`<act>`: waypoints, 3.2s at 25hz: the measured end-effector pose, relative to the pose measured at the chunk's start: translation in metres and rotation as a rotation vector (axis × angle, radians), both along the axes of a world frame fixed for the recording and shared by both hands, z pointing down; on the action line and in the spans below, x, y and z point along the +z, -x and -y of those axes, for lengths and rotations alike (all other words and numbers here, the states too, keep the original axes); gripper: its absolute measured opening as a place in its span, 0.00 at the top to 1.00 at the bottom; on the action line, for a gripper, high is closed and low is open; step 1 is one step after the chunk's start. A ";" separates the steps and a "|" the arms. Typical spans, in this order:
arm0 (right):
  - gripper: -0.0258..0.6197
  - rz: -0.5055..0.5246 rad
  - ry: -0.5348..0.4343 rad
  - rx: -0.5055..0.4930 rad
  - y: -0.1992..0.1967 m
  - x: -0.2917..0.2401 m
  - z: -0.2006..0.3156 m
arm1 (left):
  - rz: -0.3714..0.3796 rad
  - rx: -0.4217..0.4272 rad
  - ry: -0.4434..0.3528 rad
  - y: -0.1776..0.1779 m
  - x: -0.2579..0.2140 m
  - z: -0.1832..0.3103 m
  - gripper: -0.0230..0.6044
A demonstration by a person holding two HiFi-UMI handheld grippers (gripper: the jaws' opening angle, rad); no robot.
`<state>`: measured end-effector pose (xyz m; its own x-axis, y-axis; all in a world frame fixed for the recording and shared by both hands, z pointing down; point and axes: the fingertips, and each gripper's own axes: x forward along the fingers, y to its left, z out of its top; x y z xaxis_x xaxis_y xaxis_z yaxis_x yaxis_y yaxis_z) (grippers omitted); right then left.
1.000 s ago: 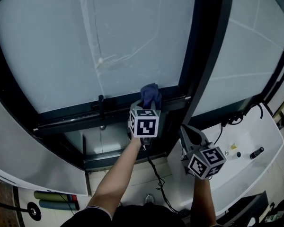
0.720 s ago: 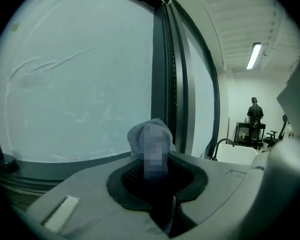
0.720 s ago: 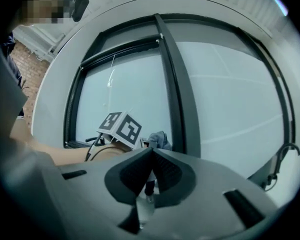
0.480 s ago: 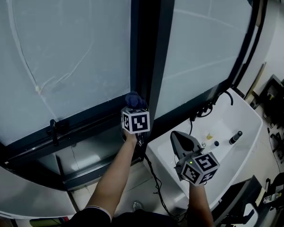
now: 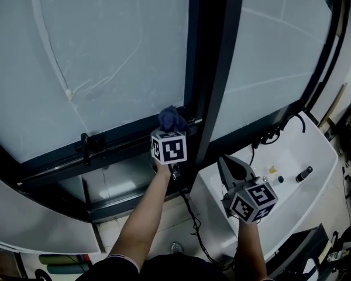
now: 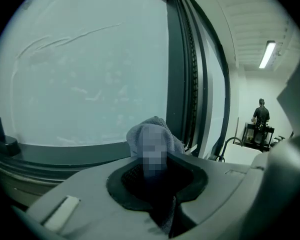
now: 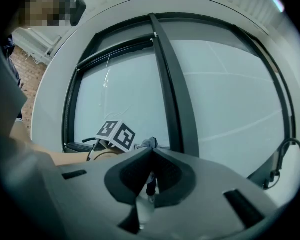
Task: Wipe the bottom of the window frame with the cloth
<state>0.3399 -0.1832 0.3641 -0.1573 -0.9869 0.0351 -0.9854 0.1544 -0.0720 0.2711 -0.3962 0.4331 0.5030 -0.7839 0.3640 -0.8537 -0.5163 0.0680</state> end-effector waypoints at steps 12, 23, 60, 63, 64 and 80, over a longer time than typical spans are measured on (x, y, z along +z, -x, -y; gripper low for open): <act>0.96 -0.014 -0.017 -0.176 0.112 -0.012 0.026 | -0.009 -0.146 -0.010 0.160 0.004 -0.009 0.84; 0.96 -0.036 -0.038 -0.315 0.210 -0.027 0.046 | -0.012 -0.250 -0.117 0.286 0.006 -0.014 0.84; 0.96 -0.055 -0.074 -0.486 0.364 -0.038 0.079 | 0.141 -0.671 -0.071 0.641 -0.008 -0.042 0.84; 0.96 -0.065 -0.077 -0.461 0.350 -0.042 0.083 | 0.071 -0.566 -0.116 0.602 -0.033 -0.053 0.84; 0.96 -0.068 -0.079 -0.453 0.346 -0.043 0.084 | 0.054 -0.529 -0.125 0.588 -0.041 -0.057 0.84; 0.96 -0.073 -0.069 -0.445 0.324 -0.033 0.086 | -0.100 -0.242 -0.151 0.463 -0.059 -0.116 0.84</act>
